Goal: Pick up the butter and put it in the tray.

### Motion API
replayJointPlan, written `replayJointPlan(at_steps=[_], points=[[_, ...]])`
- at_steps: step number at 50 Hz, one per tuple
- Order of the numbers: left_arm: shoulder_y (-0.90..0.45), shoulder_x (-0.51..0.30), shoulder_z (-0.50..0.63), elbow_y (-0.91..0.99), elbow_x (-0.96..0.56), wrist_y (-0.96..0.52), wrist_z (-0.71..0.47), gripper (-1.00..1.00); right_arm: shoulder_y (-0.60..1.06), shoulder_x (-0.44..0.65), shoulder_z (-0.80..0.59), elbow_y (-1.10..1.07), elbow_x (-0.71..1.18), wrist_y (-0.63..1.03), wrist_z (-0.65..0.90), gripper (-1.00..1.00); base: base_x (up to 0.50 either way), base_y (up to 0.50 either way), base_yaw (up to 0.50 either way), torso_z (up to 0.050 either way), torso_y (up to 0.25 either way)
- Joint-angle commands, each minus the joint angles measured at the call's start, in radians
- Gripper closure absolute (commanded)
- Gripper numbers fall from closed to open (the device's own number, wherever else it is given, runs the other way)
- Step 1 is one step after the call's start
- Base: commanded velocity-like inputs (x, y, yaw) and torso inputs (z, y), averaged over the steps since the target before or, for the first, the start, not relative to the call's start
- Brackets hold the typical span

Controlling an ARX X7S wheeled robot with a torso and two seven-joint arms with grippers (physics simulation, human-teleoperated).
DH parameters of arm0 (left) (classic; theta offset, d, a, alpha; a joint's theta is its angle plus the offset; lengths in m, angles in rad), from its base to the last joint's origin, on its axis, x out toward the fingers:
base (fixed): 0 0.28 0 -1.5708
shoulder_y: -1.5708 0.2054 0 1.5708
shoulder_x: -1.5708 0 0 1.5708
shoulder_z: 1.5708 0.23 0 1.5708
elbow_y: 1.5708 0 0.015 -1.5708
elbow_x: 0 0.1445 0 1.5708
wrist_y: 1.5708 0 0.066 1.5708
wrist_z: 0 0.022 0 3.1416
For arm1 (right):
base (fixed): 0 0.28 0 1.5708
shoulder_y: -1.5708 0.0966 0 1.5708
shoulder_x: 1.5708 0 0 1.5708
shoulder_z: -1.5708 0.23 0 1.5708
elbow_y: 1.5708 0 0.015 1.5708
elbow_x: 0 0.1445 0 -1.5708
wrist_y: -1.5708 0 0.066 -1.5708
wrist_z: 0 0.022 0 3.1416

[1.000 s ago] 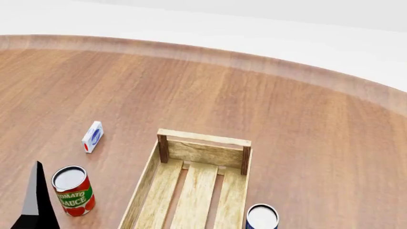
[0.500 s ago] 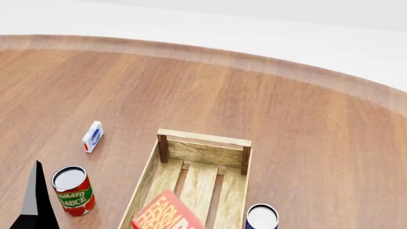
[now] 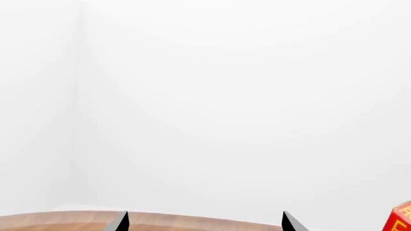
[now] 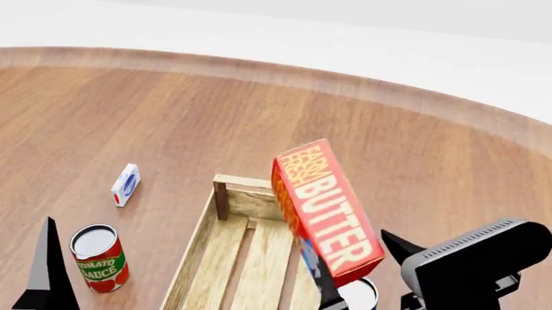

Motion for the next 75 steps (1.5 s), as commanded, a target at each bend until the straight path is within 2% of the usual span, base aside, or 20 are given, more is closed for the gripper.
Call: replayJointPlan(at_steps=[1, 6, 15, 21, 41, 56, 75], points=[[0.000, -0.003, 0.001, 0.000, -0.003, 0.001, -0.004, -1.00, 0.173, -0.149, -0.044, 0.133, -0.056, 0.058, 0.019, 1.00, 0.00, 0.00, 0.00, 0.000, 0.000], [-0.001, -0.003, 0.000, -0.003, -0.006, 0.003, -0.005, -1.00, 0.201, -0.204, -0.064, 0.176, -0.090, 0.046, 0.020, 1.00, 0.00, 0.00, 0.00, 0.000, 0.000], [0.002, -0.006, 0.004, 0.002, -0.007, 0.004, -0.006, -1.00, 0.203, -0.326, -0.037, 0.263, -0.121, -0.010, 0.128, 1.00, 0.00, 0.00, 0.00, 0.000, 0.002], [0.000, -0.005, 0.012, -0.007, 0.001, 0.011, -0.006, -1.00, 0.225, -0.422, -0.073, 0.349, -0.160, -0.019, 0.166, 1.00, 0.00, 0.00, 0.00, 0.003, 0.000], [-0.003, -0.010, 0.010, -0.010, -0.006, 0.015, -0.011, -1.00, 0.251, -0.642, -0.147, 0.560, -0.288, -0.072, 0.286, 1.00, 0.00, 0.00, 0.00, 0.000, 0.002], [-0.004, -0.012, 0.011, -0.017, -0.011, 0.019, -0.013, -1.00, 0.288, -0.772, -0.179, 0.688, -0.334, -0.114, 0.323, 1.00, 0.00, 0.00, 0.00, 0.001, 0.001], [-0.002, -0.017, 0.012, -0.009, -0.016, 0.020, -0.019, -1.00, 0.211, -0.814, -0.211, 0.670, -0.413, -0.152, 0.469, 1.00, 0.00, 0.00, 0.00, 0.001, 0.002]])
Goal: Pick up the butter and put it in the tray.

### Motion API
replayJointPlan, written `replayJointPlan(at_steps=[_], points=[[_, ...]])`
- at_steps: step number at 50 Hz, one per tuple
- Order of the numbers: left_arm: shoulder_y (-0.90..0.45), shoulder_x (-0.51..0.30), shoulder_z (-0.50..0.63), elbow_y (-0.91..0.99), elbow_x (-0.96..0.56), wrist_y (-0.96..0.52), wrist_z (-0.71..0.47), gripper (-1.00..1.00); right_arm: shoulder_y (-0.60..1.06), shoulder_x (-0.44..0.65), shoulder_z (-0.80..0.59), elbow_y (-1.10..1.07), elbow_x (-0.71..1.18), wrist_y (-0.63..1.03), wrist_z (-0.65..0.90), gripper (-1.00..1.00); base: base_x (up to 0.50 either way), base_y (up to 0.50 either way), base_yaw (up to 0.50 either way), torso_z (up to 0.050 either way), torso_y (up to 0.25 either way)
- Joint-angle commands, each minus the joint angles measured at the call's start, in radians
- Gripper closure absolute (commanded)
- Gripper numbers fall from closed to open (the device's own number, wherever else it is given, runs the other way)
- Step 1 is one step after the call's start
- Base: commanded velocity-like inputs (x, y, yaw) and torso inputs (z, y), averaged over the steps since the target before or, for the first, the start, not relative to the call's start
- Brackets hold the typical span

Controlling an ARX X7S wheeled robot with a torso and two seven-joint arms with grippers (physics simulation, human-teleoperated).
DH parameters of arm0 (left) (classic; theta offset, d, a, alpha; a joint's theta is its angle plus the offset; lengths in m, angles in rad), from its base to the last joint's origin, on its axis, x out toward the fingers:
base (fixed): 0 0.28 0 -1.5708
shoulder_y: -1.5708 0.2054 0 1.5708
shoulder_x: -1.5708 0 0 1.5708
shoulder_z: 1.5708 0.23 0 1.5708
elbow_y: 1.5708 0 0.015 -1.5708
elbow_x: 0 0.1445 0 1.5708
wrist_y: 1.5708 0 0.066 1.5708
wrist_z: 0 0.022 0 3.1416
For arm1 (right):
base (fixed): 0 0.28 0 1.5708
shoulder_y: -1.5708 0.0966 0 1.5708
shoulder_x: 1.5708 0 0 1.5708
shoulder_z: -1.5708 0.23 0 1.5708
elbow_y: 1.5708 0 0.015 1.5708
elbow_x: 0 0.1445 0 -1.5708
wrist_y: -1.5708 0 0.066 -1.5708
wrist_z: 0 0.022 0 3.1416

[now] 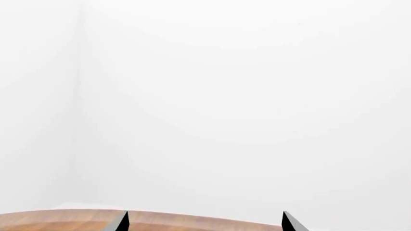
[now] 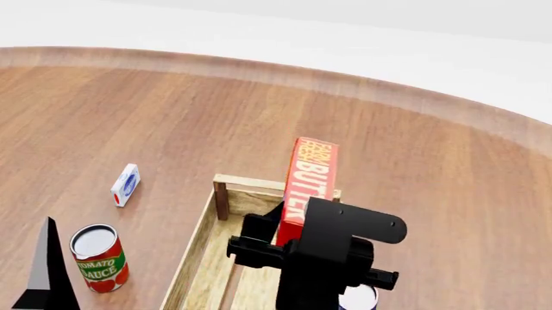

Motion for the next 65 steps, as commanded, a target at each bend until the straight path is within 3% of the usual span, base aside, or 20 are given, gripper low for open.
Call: replayJointPlan(at_steps=[1, 65], points=[[0.002, -0.003, -0.001, 0.001, -0.003, 0.003, -0.003, -1.00, -0.027, -0.032, -0.012, -0.026, -0.081, -0.024, 0.054, 1.00, 0.00, 0.00, 0.00, 0.000, 0.000], [-0.021, -0.026, 0.000, 0.034, -0.041, -0.035, -0.026, -1.00, -0.005, -0.156, -0.157, 0.364, -0.091, -0.202, -0.056, 1.00, 0.00, 0.00, 0.00, 0.000, 0.001]])
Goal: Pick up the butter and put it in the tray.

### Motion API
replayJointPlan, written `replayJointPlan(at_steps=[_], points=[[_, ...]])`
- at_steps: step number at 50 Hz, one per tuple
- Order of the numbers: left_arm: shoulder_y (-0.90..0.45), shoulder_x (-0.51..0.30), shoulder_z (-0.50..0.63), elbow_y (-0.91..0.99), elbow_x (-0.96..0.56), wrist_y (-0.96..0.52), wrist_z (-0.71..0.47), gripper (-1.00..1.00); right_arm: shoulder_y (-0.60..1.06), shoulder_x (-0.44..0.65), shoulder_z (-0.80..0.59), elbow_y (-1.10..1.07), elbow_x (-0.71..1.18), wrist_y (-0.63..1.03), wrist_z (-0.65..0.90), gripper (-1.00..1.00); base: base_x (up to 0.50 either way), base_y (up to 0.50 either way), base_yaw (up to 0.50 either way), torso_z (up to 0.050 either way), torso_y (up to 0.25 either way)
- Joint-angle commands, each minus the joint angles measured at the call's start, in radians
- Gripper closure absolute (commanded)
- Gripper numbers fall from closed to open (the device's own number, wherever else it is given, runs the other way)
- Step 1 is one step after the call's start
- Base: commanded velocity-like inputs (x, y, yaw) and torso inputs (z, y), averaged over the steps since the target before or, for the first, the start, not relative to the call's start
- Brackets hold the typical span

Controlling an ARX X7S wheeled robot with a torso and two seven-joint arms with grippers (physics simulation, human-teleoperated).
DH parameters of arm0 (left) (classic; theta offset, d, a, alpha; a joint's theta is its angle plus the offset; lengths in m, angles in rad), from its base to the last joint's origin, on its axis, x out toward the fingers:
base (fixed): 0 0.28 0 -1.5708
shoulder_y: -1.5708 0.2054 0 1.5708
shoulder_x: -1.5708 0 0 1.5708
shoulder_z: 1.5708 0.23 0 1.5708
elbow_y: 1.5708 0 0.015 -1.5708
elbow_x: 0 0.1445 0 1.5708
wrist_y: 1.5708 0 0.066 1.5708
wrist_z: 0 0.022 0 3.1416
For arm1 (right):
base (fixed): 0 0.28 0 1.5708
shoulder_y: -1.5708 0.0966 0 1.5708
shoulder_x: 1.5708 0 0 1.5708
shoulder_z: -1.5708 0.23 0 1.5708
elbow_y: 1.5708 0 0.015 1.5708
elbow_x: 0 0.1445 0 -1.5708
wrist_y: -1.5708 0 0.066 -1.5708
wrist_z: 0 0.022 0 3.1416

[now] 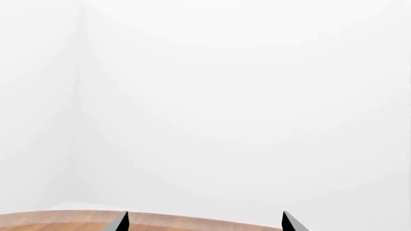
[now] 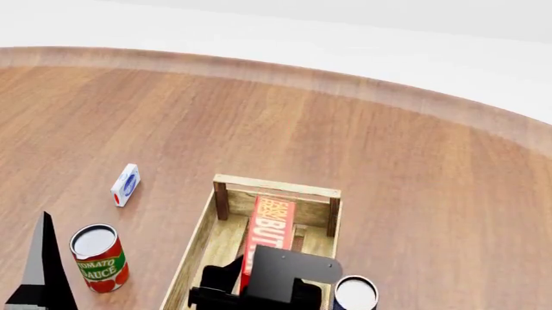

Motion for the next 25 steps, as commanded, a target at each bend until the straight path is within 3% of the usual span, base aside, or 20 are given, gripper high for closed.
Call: replayJointPlan(at_steps=[1, 25], points=[[-0.002, -0.003, 0.001, 0.001, -0.005, -0.001, -0.002, -1.00, 0.023, -0.013, -0.017, 0.055, -0.045, -0.039, -0.022, 1.00, 0.00, 0.00, 0.00, 0.000, 0.000], [-0.003, -0.006, 0.008, -0.008, -0.005, 0.008, -0.004, -1.00, 0.043, -0.008, -0.076, 0.099, -0.019, -0.070, -0.034, 1.00, 0.00, 0.00, 0.00, 0.000, 0.002]])
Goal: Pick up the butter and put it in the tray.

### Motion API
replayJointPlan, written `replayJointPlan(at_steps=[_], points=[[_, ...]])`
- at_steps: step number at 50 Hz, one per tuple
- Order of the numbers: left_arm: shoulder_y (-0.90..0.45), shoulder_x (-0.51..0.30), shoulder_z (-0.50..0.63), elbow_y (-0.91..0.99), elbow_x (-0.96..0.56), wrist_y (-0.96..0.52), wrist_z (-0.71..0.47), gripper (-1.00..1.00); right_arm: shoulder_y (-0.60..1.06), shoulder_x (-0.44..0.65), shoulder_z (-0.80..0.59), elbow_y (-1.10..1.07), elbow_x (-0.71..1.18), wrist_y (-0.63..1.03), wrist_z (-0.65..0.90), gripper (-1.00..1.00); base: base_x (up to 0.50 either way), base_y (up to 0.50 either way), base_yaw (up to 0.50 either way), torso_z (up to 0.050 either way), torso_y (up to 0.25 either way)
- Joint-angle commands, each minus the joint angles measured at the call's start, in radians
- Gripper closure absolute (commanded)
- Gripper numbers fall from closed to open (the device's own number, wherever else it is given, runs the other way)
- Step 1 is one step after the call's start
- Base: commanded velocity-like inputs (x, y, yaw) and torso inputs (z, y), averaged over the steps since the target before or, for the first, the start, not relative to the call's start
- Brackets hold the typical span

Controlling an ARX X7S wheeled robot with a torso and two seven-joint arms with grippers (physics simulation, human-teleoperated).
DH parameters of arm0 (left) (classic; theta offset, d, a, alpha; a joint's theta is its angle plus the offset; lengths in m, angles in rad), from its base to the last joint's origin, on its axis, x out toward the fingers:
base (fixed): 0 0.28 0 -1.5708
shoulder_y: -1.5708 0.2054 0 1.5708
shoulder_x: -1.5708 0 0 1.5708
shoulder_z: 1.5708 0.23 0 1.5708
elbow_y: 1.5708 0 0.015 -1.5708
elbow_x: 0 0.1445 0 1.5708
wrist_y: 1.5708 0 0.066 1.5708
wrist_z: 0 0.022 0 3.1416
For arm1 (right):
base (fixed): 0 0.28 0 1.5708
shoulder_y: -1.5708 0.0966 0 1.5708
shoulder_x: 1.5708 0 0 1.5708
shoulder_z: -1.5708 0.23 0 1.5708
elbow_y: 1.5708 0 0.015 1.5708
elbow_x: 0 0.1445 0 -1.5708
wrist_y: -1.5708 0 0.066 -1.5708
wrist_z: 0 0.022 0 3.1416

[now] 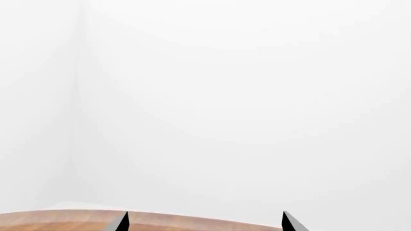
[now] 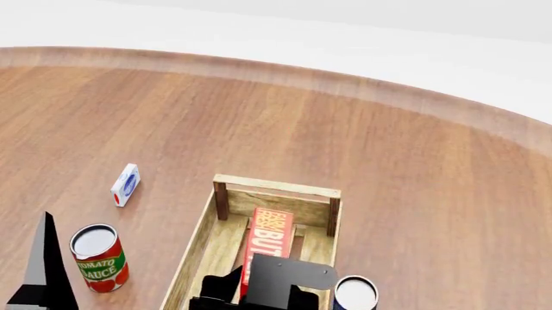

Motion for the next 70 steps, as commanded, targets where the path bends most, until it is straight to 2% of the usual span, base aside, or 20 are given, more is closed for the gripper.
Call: replayJointPlan(at_steps=[1, 6, 7, 30, 40, 61, 70], points=[[0.000, -0.001, 0.002, -0.007, 0.000, 0.008, 0.000, -1.00, 0.025, 0.000, -0.024, -0.003, -0.044, -0.015, -0.020, 1.00, 0.00, 0.00, 0.00, 0.000, 0.000], [0.000, -0.003, 0.004, 0.000, -0.001, 0.002, -0.005, -1.00, 0.025, 0.001, -0.034, 0.001, -0.034, -0.024, -0.036, 1.00, 0.00, 0.00, 0.00, 0.002, 0.000], [0.001, -0.003, 0.004, 0.000, 0.000, 0.003, -0.005, -1.00, 0.024, 0.001, -0.035, 0.005, -0.028, -0.030, -0.050, -1.00, 0.00, 0.00, 0.00, 0.000, 0.011], [-0.003, -0.008, 0.009, 0.002, -0.002, 0.000, -0.011, -1.00, 0.031, 0.019, -0.062, -0.014, 0.004, -0.039, -0.042, -1.00, 0.00, 0.00, 0.00, 0.000, 0.000], [-0.001, -0.009, 0.014, -0.001, 0.001, 0.007, -0.012, -1.00, 0.028, 0.049, -0.070, -0.085, 0.013, -0.021, -0.011, -1.00, 0.00, 0.00, 0.00, 0.000, 0.000], [-0.003, -0.016, 0.015, 0.004, -0.002, 0.004, -0.018, -1.00, 0.015, 0.192, -0.084, -0.431, 0.032, 0.071, 0.103, -1.00, 0.00, 0.00, 0.00, 0.000, 0.000], [-0.002, -0.017, 0.019, 0.001, 0.001, 0.008, -0.019, -1.00, -0.010, 0.288, -0.085, -0.568, 0.013, 0.083, 0.140, -1.00, 0.00, 0.00, 0.00, 0.000, 0.000]])
